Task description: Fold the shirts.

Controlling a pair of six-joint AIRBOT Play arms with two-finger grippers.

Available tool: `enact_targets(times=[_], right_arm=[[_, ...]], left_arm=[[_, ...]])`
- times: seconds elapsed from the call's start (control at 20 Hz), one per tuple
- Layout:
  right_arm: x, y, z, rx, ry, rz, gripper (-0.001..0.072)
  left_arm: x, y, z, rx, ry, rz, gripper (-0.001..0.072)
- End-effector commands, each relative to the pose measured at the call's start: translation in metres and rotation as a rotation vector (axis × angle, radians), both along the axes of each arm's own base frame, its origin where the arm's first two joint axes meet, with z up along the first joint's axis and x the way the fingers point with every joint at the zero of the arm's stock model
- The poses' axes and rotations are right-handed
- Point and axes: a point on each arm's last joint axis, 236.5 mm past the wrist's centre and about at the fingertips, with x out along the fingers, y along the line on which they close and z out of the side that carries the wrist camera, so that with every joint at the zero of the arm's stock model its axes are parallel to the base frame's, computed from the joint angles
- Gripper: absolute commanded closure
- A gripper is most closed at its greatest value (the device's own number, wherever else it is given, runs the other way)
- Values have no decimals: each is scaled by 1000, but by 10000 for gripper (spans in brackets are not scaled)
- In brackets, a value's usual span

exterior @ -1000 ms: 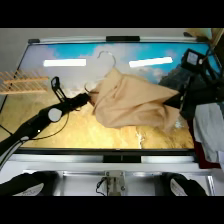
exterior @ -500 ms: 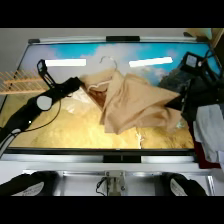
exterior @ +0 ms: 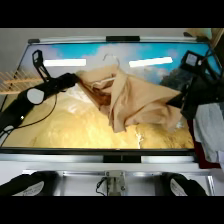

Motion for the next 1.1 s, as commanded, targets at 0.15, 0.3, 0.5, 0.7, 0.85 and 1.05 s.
enact_targets(times=[0.15,0.3,0.5,0.7,0.85,1.05], right_arm=[[22,-4,8,12,-75,-73,637],[25,-4,9,21,-77,-92,637],[34,2,18,80,-95,-140,637],[57,9,42,192,-172,-227,637],[70,25,70,324,-242,-242,637],[80,35,110,471,-335,-271,637]], left_arm=[[-25,-4,50,78,-109,-99,653],[-38,-24,113,4,-238,-120,652],[-74,-84,194,-79,-420,-240,652],[-106,-112,238,-98,-511,-334,653],[-126,-122,213,-52,-402,-433,653],[-153,-126,157,107,-228,-573,653]])
